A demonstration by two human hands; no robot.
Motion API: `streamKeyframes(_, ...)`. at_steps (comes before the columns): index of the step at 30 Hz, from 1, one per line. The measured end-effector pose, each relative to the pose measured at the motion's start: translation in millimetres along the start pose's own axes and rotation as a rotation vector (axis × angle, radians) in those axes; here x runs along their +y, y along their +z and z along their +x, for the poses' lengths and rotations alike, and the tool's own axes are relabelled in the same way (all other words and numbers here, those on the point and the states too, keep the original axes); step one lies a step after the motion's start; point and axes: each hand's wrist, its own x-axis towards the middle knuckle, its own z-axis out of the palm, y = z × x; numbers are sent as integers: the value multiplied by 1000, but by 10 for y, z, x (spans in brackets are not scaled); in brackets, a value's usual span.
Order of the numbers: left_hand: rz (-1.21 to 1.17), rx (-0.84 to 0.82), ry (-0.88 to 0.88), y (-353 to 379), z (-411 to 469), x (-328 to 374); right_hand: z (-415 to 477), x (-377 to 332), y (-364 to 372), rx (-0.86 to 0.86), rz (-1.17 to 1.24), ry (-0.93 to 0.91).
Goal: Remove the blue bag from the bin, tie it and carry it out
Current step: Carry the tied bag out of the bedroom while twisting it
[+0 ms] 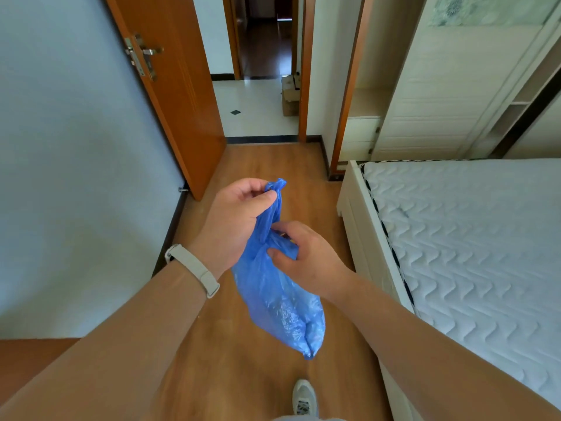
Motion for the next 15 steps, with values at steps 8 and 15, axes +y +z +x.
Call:
streamKeyframes(8, 21, -21, 26, 346, 994, -13, 775, 456, -370, 2, -3, 15)
streamKeyframes(15, 65, -86, 52, 458, 1903, -16, 1576, 808, -545, 45, 3, 29)
